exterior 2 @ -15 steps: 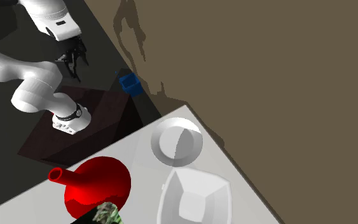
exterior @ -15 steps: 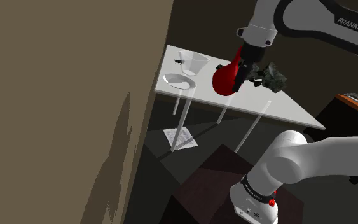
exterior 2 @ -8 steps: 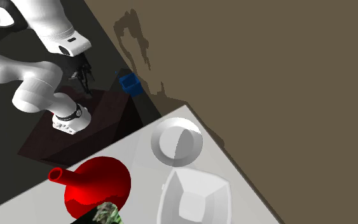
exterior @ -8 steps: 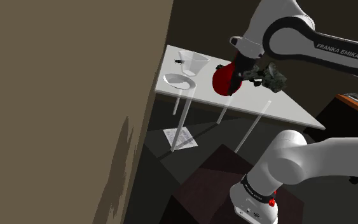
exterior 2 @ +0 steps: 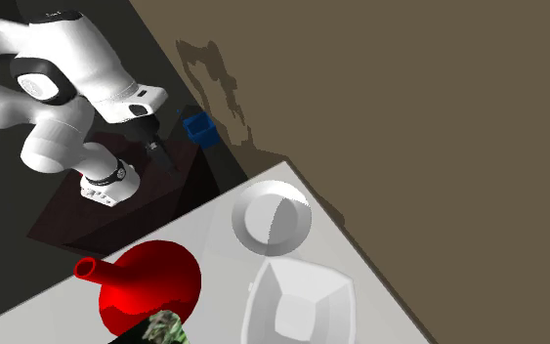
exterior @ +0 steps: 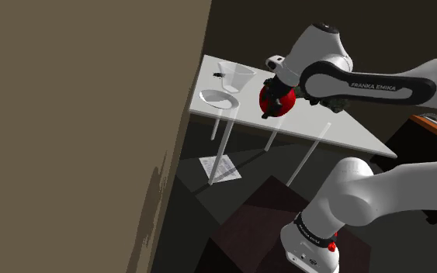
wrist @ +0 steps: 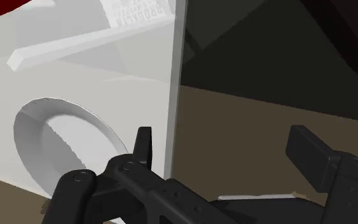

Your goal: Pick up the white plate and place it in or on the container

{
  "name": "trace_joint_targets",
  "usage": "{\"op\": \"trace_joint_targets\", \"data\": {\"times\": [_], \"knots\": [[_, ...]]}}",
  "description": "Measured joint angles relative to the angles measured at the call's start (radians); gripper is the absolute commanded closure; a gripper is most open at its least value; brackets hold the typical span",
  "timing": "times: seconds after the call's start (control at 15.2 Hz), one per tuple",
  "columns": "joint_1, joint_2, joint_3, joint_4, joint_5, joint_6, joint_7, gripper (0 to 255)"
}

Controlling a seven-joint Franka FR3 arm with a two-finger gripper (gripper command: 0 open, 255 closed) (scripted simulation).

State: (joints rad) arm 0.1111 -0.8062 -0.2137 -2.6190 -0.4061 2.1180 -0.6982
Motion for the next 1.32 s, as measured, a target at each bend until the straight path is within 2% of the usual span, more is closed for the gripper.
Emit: {"op": "trace_joint_targets", "data": {"times": [0.33,0.59,0.86,1.12,1.32], "knots": [[0.052,0.136,-0.149,-0.018,-0.099,0.309,-0.21,0],[0.141,0.278,-0.265,0.011,-0.125,0.54,-0.378,0],[0.177,0.355,-0.316,0.018,-0.127,0.651,-0.436,0],[0.197,0.432,-0.346,0.031,-0.115,0.72,-0.446,0],[0.203,0.454,-0.354,0.036,-0.11,0.738,-0.448,0]]}}
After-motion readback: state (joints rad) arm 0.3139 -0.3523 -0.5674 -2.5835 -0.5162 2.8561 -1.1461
